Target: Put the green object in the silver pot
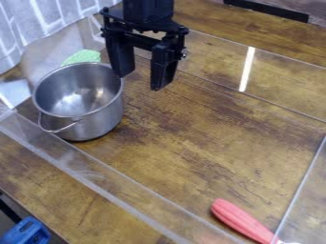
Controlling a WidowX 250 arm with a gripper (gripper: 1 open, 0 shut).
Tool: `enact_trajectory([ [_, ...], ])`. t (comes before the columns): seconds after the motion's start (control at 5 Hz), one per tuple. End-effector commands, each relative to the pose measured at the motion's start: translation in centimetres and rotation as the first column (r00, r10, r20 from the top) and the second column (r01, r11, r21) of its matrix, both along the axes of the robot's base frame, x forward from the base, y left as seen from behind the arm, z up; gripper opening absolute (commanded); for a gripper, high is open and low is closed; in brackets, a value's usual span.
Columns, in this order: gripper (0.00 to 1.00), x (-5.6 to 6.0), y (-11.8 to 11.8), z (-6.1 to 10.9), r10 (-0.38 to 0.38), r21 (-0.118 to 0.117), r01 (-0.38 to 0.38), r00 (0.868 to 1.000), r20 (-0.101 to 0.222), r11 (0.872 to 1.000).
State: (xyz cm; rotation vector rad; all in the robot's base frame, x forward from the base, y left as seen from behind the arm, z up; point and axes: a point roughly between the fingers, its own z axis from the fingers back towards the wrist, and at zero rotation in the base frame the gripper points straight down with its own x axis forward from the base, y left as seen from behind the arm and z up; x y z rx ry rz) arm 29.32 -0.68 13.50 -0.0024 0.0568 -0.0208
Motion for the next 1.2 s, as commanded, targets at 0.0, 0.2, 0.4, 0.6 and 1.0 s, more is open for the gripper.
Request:
enact_trajectory([
  [0.0,1.00,-0.2,0.0,-1.0,0.001,0.002,-0.001,1.000,-0.030,1.000],
  [0.2,1.00,-0.4,0.1,-1.9,0.003,0.005,-0.003,0.998,-0.057,1.000],
  [0.4,1.00,-0.6,0.1,-2.8,0.004,0.010,-0.003,0.996,-0.085,1.000],
  [0.6,1.00,-0.8,0.1,-3.7,0.005,0.014,-0.004,0.994,-0.113,1.000],
  [1.0,1.00,-1.0,0.3,-4.8,0.012,0.022,-0.009,0.990,-0.142,1.000],
])
